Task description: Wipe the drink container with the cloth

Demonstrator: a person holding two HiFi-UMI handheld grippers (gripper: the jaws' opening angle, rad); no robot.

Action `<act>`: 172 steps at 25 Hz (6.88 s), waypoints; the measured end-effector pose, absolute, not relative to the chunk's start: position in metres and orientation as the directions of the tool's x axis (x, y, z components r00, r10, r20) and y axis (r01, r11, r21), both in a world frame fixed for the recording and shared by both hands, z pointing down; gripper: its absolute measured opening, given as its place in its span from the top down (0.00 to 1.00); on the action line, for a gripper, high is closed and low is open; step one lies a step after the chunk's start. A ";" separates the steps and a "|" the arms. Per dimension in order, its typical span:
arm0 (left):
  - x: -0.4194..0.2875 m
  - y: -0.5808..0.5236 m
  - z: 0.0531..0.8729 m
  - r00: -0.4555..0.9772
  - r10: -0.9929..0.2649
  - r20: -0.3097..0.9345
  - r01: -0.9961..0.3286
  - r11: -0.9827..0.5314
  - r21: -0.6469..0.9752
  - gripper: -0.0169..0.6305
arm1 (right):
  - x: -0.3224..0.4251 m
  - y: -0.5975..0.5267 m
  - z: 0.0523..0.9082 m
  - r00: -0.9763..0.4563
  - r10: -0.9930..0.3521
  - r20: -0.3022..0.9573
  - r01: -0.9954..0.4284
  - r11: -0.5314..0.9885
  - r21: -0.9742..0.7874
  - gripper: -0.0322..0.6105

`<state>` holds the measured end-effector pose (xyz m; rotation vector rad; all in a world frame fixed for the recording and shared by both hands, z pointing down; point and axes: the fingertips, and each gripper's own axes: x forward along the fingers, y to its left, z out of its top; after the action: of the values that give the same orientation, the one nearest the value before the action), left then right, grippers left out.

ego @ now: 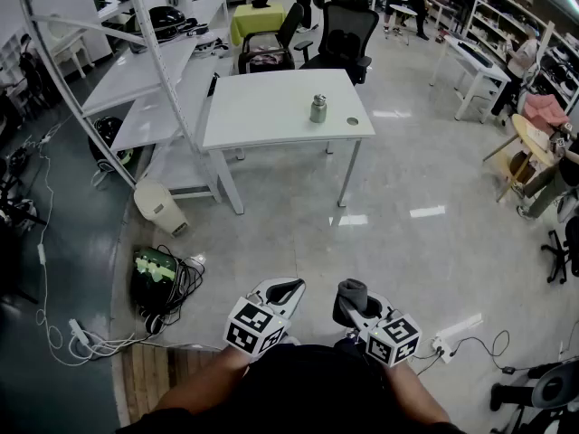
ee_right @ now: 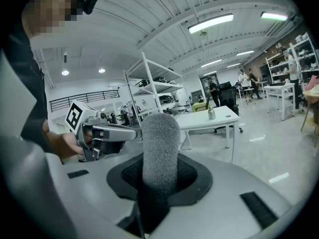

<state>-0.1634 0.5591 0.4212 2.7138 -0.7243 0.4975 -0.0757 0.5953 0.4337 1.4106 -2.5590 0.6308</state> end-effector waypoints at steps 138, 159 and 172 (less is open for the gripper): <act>-0.045 -0.109 0.441 0.786 -0.428 0.447 -0.550 -0.814 0.187 0.95 | 0.060 -0.081 0.445 -0.511 -0.777 0.367 -0.845 0.376 -0.382 0.79; -0.005 -0.168 0.442 0.590 -0.648 0.482 -0.778 -0.616 0.124 0.95 | 0.106 -0.180 0.446 -0.740 -0.577 0.346 -0.673 0.621 -0.402 0.79; -0.003 -0.170 0.470 0.558 -0.609 0.563 -0.756 -0.653 0.043 0.95 | 0.066 -0.194 0.478 -0.787 -0.384 0.482 -0.592 0.691 -0.415 0.79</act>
<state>-0.0025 -0.1700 0.4704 2.5161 -1.1309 0.7493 0.0658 -0.1939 0.4781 0.7642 -2.5444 0.8034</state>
